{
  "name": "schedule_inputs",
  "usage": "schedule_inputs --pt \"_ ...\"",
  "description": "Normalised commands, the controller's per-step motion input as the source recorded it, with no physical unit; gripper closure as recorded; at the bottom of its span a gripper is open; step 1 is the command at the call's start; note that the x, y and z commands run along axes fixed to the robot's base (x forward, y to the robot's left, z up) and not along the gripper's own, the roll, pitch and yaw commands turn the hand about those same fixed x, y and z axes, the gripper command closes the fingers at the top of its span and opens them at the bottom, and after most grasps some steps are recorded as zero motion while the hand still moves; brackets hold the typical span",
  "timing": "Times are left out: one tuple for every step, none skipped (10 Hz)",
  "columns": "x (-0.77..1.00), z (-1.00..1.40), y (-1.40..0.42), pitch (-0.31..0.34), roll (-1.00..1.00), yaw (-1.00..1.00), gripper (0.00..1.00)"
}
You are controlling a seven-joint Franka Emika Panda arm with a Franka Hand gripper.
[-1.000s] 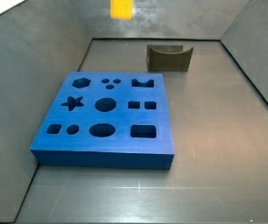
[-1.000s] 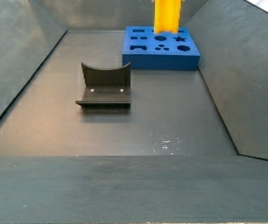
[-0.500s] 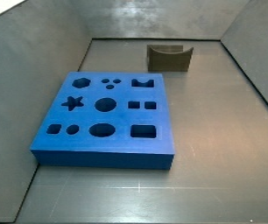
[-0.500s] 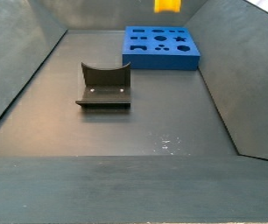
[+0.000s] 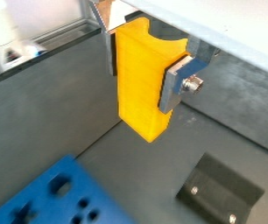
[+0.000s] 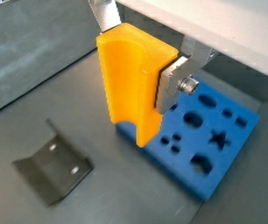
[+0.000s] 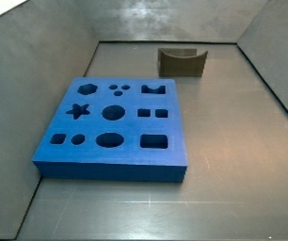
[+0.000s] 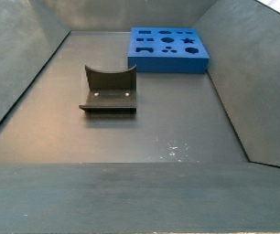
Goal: Pick up the arch object. Move up. Rotate the arch object. Move to above the board. Insert the arch object.
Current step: Move to above the board.
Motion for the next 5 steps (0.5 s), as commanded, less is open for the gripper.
schedule_inputs --pt "0.11 0.15 -1.00 0.084 -0.08 0.06 1.00" --pt "0.12 0.15 -1.00 0.087 -0.06 0.04 1.00" --pt "0.13 0.15 -1.00 0.108 0.00 0.02 1.00" --pt "0.14 0.16 -1.00 0.119 0.00 0.02 1.00" --pt "0.17 0.16 -1.00 0.137 0.01 0.01 1.00"
